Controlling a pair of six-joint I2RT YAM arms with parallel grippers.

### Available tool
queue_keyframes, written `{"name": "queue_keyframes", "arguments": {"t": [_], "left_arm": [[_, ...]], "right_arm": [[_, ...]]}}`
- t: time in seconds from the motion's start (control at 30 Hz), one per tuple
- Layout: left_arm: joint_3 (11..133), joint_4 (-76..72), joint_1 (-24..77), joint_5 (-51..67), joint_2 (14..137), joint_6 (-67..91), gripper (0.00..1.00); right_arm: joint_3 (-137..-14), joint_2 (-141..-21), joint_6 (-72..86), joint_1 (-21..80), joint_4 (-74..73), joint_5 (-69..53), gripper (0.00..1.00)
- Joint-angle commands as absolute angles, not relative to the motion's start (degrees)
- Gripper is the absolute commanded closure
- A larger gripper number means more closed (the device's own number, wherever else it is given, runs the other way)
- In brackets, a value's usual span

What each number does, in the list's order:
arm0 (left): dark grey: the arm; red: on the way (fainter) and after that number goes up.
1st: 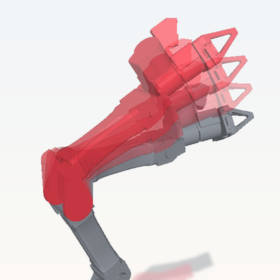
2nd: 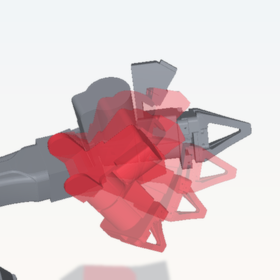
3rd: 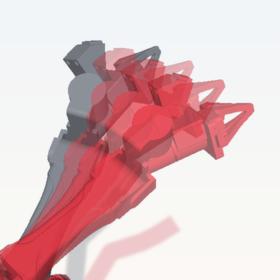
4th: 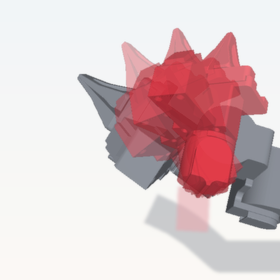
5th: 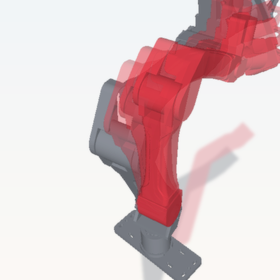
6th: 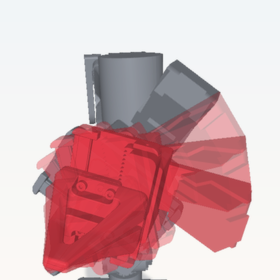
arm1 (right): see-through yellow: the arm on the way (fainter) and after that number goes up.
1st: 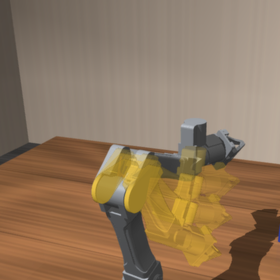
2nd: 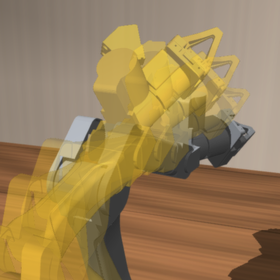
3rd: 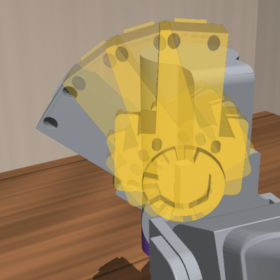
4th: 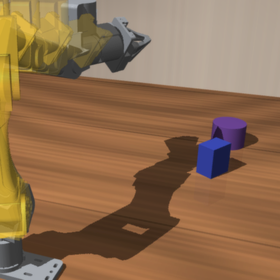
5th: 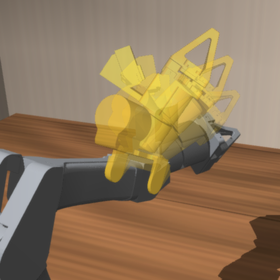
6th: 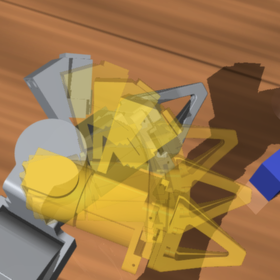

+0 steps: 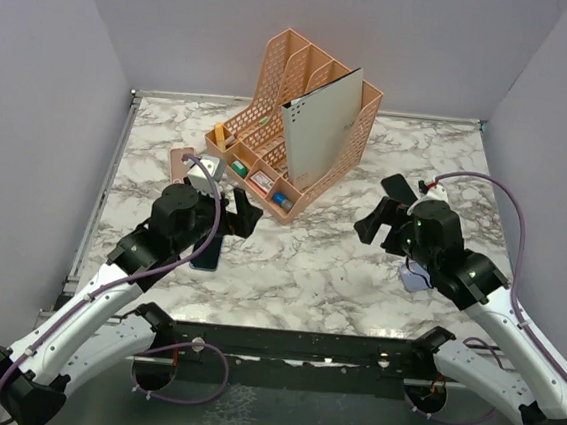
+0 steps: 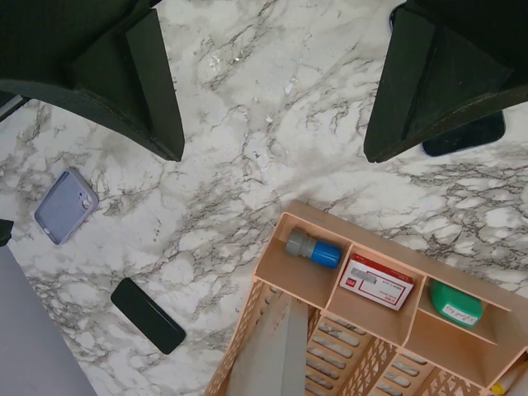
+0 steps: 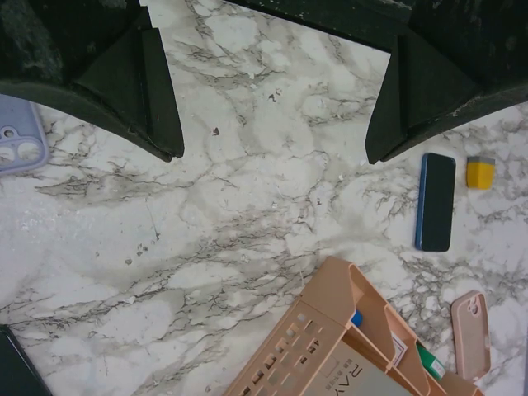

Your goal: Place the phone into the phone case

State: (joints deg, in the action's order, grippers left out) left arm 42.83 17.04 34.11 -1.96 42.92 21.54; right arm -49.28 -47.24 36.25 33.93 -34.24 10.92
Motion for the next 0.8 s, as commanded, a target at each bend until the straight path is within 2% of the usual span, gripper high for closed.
{"name": "queue_keyframes", "arguments": {"t": [0.0, 0.2, 0.33, 0.53, 0.77], "left_arm": [[42.62, 17.67, 34.10, -3.25, 42.11, 20.59, 0.01], [42.63, 17.89, 34.10, -3.58, 41.58, 20.24, 0.01], [42.67, 18.04, 34.10, -4.04, 41.10, 19.75, 0.01], [42.80, 18.24, 34.08, -4.69, 40.37, 19.40, 0.01], [42.63, 18.86, 34.10, -4.58, 38.67, 19.25, 0.01]], "right_arm": [[-48.92, -47.53, 37.48, 33.84, -35.01, 13.03, 0.00], [-49.20, -48.49, 37.36, 33.84, -34.14, 15.58, 0.00], [-51.26, -50.58, 36.45, 33.84, -34.17, 24.30, 0.00], [-49.52, -56.43, 24.74, 33.84, -24.30, 20.92, 0.00], [-53.00, -68.89, 14.65, 33.29, -18.43, 27.56, 0.00]]}}
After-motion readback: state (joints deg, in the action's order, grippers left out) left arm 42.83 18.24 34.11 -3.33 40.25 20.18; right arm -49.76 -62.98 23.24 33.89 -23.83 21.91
